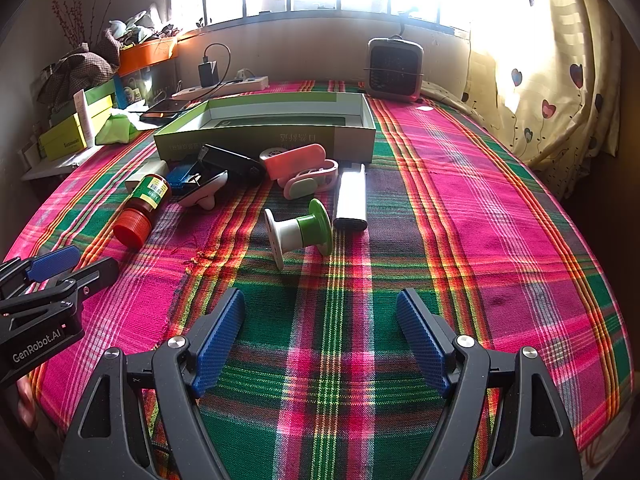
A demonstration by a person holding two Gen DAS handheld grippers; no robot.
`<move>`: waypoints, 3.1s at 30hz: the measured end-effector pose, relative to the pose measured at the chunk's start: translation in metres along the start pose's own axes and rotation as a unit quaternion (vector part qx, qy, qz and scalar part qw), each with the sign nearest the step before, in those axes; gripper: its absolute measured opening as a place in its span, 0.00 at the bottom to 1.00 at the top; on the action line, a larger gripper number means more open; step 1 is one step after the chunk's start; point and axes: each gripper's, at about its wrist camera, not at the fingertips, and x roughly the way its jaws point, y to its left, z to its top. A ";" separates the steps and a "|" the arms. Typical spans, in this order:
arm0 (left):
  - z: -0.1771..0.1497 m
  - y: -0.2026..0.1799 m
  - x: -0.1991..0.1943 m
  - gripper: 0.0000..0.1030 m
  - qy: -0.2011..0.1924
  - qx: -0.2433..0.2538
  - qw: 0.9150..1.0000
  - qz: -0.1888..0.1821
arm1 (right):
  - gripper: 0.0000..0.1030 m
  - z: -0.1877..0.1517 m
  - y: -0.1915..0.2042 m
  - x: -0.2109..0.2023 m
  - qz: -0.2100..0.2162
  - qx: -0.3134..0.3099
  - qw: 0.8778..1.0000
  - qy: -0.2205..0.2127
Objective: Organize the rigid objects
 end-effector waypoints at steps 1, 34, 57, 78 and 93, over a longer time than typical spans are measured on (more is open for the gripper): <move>0.000 0.000 -0.001 0.57 0.001 0.000 1.000 0.000 | 0.76 -0.001 0.000 0.000 0.000 0.000 1.000 0.000; 0.020 0.004 0.013 0.57 0.035 0.006 0.999 -0.013 | 0.76 0.022 -0.003 0.016 0.026 -0.006 0.999 0.034; 0.037 0.003 0.009 0.57 0.028 0.006 0.996 -0.084 | 0.34 0.040 0.001 0.024 0.057 -0.025 0.997 0.037; 0.057 -0.003 0.038 0.53 0.053 -0.005 0.996 -0.071 | 0.34 0.047 -0.001 0.022 0.076 -0.025 0.996 0.033; 0.063 0.001 0.042 0.32 0.056 -0.008 0.995 -0.078 | 0.34 0.050 -0.002 0.026 0.079 -0.025 0.996 0.036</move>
